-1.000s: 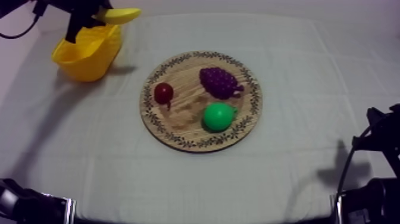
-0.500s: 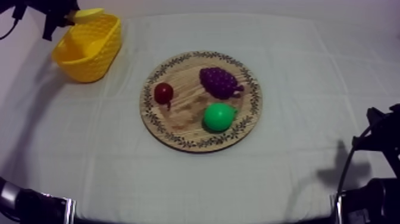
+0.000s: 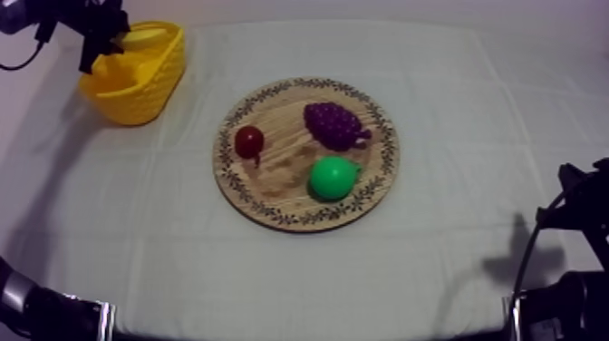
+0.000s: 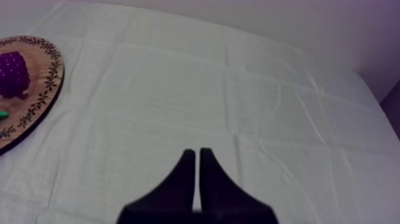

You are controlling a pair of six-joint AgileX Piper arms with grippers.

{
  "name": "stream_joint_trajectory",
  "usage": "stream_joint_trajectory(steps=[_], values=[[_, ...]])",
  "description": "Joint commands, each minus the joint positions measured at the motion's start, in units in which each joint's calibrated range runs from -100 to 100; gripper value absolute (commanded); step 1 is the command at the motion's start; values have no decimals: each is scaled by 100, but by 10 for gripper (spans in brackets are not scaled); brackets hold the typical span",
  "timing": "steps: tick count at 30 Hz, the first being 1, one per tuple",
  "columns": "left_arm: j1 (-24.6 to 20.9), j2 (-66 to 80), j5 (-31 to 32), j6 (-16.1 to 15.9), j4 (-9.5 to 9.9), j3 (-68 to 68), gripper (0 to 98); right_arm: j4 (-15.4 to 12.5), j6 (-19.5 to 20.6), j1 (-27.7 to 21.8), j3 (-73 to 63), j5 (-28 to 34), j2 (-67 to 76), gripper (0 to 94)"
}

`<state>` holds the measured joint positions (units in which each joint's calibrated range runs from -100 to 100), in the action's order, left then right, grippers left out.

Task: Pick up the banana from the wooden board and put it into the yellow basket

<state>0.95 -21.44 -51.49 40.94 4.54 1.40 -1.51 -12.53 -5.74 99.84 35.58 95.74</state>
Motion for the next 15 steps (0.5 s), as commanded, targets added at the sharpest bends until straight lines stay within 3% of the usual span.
stream_joint_trajectory(steps=[1,15], values=[[-6,-56,90,-9,-8,41,320,-3,-1,0,5,-2,1,4],[-122,-425,577,-71,-43,296,327,-3,-1,0,5,-2,1,4]])
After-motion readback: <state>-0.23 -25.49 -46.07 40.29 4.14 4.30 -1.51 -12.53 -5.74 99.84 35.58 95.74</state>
